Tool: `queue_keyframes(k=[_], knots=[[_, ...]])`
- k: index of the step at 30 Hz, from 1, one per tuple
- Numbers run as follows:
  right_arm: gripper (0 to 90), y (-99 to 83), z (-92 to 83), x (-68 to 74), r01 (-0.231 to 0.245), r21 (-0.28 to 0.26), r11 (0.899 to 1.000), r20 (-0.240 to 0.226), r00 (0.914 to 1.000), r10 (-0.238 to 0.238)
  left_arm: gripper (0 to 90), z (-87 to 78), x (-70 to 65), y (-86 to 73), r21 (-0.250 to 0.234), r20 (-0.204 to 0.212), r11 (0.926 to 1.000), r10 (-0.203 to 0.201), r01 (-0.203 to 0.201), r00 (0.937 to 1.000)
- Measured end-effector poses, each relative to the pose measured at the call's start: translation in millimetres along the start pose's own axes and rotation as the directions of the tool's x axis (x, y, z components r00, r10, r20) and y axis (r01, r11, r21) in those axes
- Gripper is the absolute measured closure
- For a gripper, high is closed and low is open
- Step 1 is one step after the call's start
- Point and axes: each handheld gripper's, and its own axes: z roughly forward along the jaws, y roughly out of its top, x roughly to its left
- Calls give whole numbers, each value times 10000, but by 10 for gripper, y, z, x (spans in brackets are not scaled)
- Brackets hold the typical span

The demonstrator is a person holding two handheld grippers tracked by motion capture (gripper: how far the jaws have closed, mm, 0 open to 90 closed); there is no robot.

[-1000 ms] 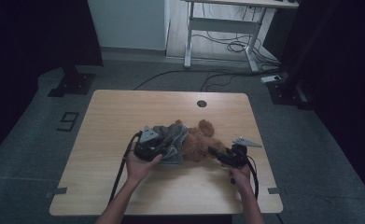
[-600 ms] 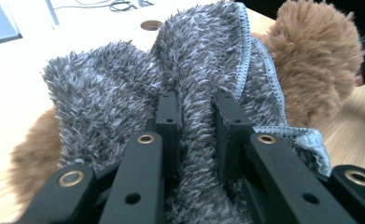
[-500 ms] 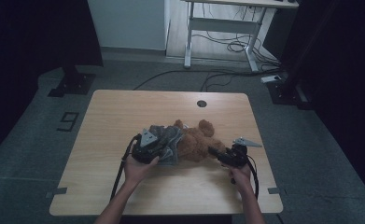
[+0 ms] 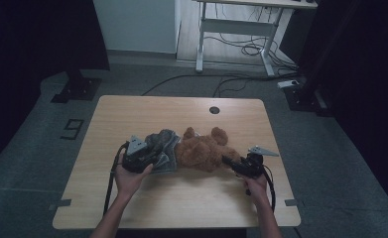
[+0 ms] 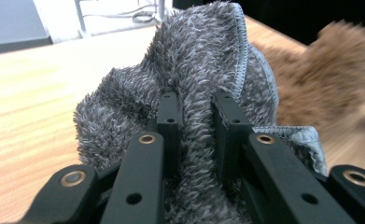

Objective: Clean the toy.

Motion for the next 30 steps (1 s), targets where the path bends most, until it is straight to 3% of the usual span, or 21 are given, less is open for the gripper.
queue_keyframes(k=[9, 13, 16, 20, 24, 30], knots=[[539, -4, 1, 2, -23, -23, 10000, 12, 10000, 23, 744, -87, -247, 210, -509, 599, 9977, 475, -445, 9971], [539, -5, 5, 4, -40, -25, 10000, 20, 10000, 40, 744, 42, -372, 255, -417, 850, 9977, 574, -540, 9947], [539, -5, 3, 6, -31, -19, 10000, 24, 10000, 31, 744, 229, -472, 256, -143, 1007, 9980, 635, -623, 9929], [539, -5, 2, 6, -21, -20, 10000, 22, 10000, 21, 745, 356, -541, 234, 90, 958, 9971, 744, -756, 9926], [539, -4, 2, 3, 3, -25, 10000, -1, 10000, -3, 746, 427, -544, 193, 406, 770, 9943, 951, -984, 9925], [538, -1, 0, 7, 50, -4, 10000, -35, 10000, -50, 746, 406, -393, 89, 659, 568, 9947, 747, -784, 9956]])
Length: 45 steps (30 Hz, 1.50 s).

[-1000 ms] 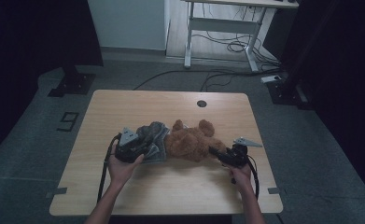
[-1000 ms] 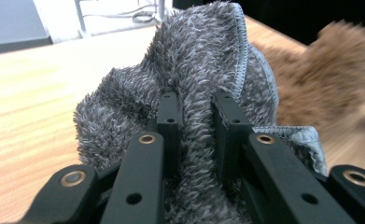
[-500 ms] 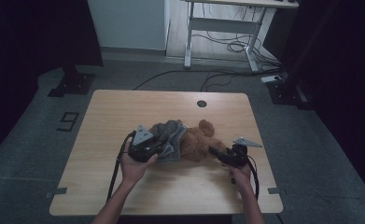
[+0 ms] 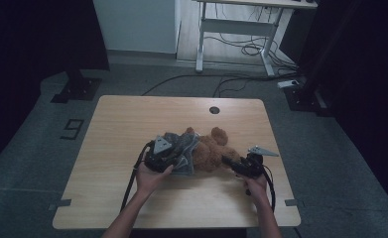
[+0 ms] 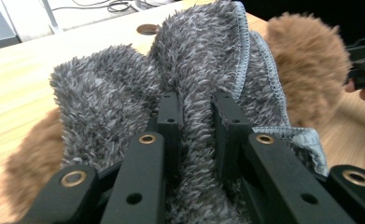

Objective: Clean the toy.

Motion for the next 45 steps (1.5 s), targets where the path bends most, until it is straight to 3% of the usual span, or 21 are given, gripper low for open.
queue_keyframes(k=[7, 8, 16, 21, 24, 25, 30, 31, 34, 36, 40, 45], knots=[[538, -3, 4, -5, -14, -20, 10000, -39, 10000, 14, 747, -185, 197, -80, -203, -421, 9994, -279, 270, 9987], [538, -4, 2, -5, -29, -13, 10000, -38, 10000, 29, 747, -241, 279, -117, -218, -524, 9985, -512, 502, 9973], [538, -10, 10, 0, -43, -14, 10000, -35, 10000, 43, 746, -327, 408, -232, -198, -320, 9950, -989, 983, 9946], [538, -13, 9, -15, -84, -6, 10000, -6, 10000, 84, 746, -329, 326, -117, -423, -121, 9953, -876, 870, 9961], [538, -14, 8, -14, -85, -12, 10000, 5, 10000, 85, 746, -259, 202, 82, -529, 219, 9968, -595, 605, 9980], [538, -14, 8, -14, -85, -12, 10000, 5, 10000, 85, 746, -259, 202, 82, -529, 219, 9968, -595, 605, 9980], [538, -16, 0, -10, -58, 7, 10000, 16, 10000, 58, 746, 10, 4, 380, -488, 835, 9980, -370, 412, 9958], [538, -16, 0, -10, -58, 7, 10000, 16, 10000, 58, 746, 10, 4, 380, -488, 835, 9980, -370, 412, 9958], [538, -18, 3, -8, -75, -22, 10000, 17, 10000, 75, 746, 204, -91, 512, -165, 1293, 9992, -345, 369, 9910], [539, -18, 4, -8, -65, -41, 10000, 30, 10000, 66, 746, 373, -178, 535, 187, 1771, 9991, -398, 371, 9834], [539, -16, 4, -5, -60, -14, 10000, 24, 10000, 60, 747, 555, -329, 460, 689, 2019, 9976, -239, 101, 9791], [540, -19, 6, 0, -54, 59, 10000, 60, 10000, 54, 748, 594, -389, 378, 913, 2076, 9958, -244, 54, 9779]])
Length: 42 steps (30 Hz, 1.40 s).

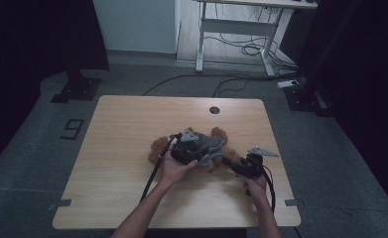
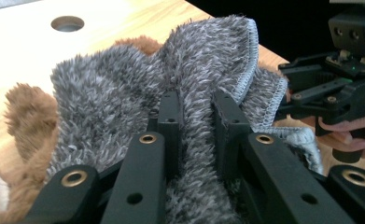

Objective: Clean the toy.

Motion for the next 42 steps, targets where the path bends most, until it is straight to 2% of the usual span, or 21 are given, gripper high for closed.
queue_keyframes(k=[5, 10, 13, 20, 22, 26, 27, 28, 30, 31, 32, 33, 34, 35, 36, 38, 39, 42], knots=[[542, -6, 11, 3, 62, 76, 10000, 44, 10000, -62, 750, -1, -94, -75, 429, -61, 9980, 464, -461, 9989], [545, -11, 7, 5, 55, 154, 9999, 53, 10000, -56, 751, -16, -116, -177, 538, 162, 9977, 397, -406, 9991], [549, -27, -7, -8, -181, 96, 9998, -150, 9997, 182, 752, -33, -132, -290, 503, 334, 9983, 277, -293, 9991], [556, -23, -18, 16, -70, 135, 9999, -86, 9999, 71, 752, -44, -203, -393, 663, 230, 9964, 510, -524, 9984], [557, -24, -19, 17, -76, 124, 9999, -101, 9999, 77, 751, -56, -219, -384, 664, 197, 9964, 523, -535, 9984], [562, -26, -11, 33, -84, 58, 9999, -43, 10000, 84, 750, -68, -269, -268, 496, 129, 9969, 597, -603, 9981], [562, -25, -11, 47, -32, 24, 10000, 7, 10000, 32, 750, -53, -296, -171, 441, 303, 9974, 562, -575, 9980], [562, -25, -11, 47, -32, 24, 10000, 7, 10000, 32, 750, -53, -296, -171, 441, 303, 9974, 562, -575, 9980], [562, -24, -11, 56, 21, -14, 10000, 33, 10000, -21, 749, -23, -354, -55, 282, 574, 9981, 524, -541, 9970], [562, -22, -13, 60, 32, -6, 10000, 50, 10000, -32, 749, 27, -423, 20, 279, 574, 9970, 702, -719, 9959], [562, -22, -13, 60, 32, -6, 10000, 50, 10000, -32, 750, 27, -423, 20, 279, 574, 9970, 702, -719, 9959], [563, -21, -15, 64, 58, -4, 10000, 70, 10000, -58, 749, 131, -477, 67, 486, 472, 9946, 894, -917, 9949], [563, -21, -15, 64, 58, -4, 10000, 70, 10000, -58, 749, 131, -477, 67, 486, 472, 9946, 894, -917, 9949], [563, -19, -20, 65, 96, -2, 10000, 83, 9999, -96, 750, 259, -479, 58, 717, 417, 9944, 747, -776, 9963], [563, -19, -20, 65, 96, -2, 10000, 83, 9999, -96, 750, 259, -479, 58, 717, 417, 9944, 747, -776, 9963], [564, -19, -23, 64, 181, 17, 9998, 122, 9998, -181, 752, 347, -432, 0, 749, 470, 9962, 399, -433, 9981], [563, -24, -21, 57, 251, 34, 9997, 186, 9995, -252, 754, 347, -395, -42, 646, 576, 9976, 191, -228, 9982], [563, -30, -16, 46, 190, 39, 9998, 89, 9998, -190, 756, 325, -377, -75, 608, 552, 9979, 171, -204, 9983]])
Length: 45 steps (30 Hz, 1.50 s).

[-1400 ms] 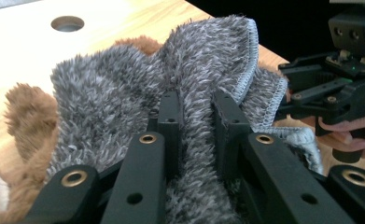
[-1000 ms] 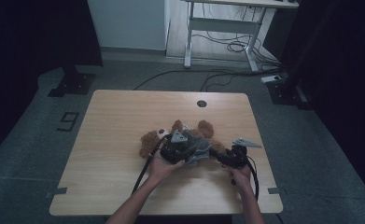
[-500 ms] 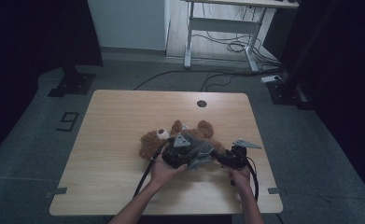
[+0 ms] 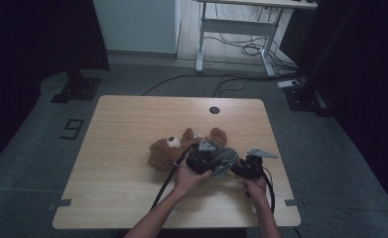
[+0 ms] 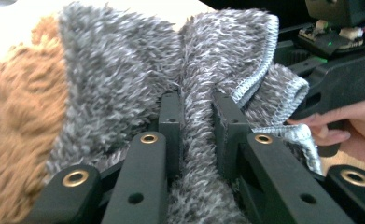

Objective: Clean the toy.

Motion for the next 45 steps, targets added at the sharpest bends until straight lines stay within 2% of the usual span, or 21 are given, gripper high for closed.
queue_keyframes(k=[4, 7, 17, 23, 27, 29, 30, 31, 32, 34, 36, 37, 38, 40, 42, 45], knots=[[561, -2, -2, -4, 7, 4, 10000, -59, 10000, -7, 756, -85, 33, -81, 71, -40, 9999, 91, -91, 10000], [561, -4, -8, -27, 20, 27, 10000, -186, 9998, -20, 756, -191, 124, -154, 66, 92, 9999, -120, 119, 9999], [561, -9, -1, -51, -62, 39, 10000, -340, 9994, 63, 755, -537, 387, -385, -79, -71, 9979, -642, 642, 9979], [559, -18, 9, -62, -46, -3, 10000, -440, 9990, 46, 754, -642, 450, -390, -219, -170, 9964, -827, 824, 9964], [560, -16, 7, -60, -41, 4, 10000, -403, 9992, 41, 755, -634, 396, -305, -340, -253, 9974, -646, 638, 9976], [560, -16, 9, -60, -53, -15, 10000, -376, 9993, 52, 755, -614, 349, -162, -438, -316, 9983, -388, 374, 9987], [560, -16, 9, -60, -53, -15, 10000, -376, 9993, 52, 755, -614, 349, -162, -438, -316, 9983, -388, 374, 9987], [560, -18, 11, -56, -31, -30, 10000, -337, 9994, 30, 755, -584, 314, -36, -548, -400, 9982, -256, 234, 9989], [560, -18, 11, -56, -31, -30, 10000, -337, 9994, 30, 755, -584, 314, -36, -548, -400, 9982, -256, 234, 9989], [560, -19, 12, -48, -32, -83, 10000, -308, 9995, 29, 755, -505, 275, 95, -614, -356, 9979, -229, 207, 9991], [560, -17, 7, -46, -4, -68, 10000, -285, 9996, 2, 755, -424, 240, 155, -554, -365, 9984, -162, 142, 9992], [560, -17, 9, -45, -7, -108, 9999, -278, 9996, 4, 755, -332, 220, 187, -443, -406, 9990, -126, 108, 9991], [560, -17, 9, -45, -7, -108, 9999, -278, 9996, 4, 755, -332, 220, 187, -443, -406, 9990, -126, 108, 9991], [560, -16, 7, -43, -10, -87, 10000, -262, 9997, 8, 756, -206, 231, 192, -165, -512, 9997, -169, 161, 9985], [559, -16, 6, -42, 8, -81, 10000, -218, 9998, -9, 757, -132, 277, 171, -40, -329, 9990, -439, 438, 9985], [560, -18, 3, -52, 30, -19, 10000, -192, 9998, -30, 758, -128, 260, 141, 137, -268, 9994, -300, 303, 9992]])
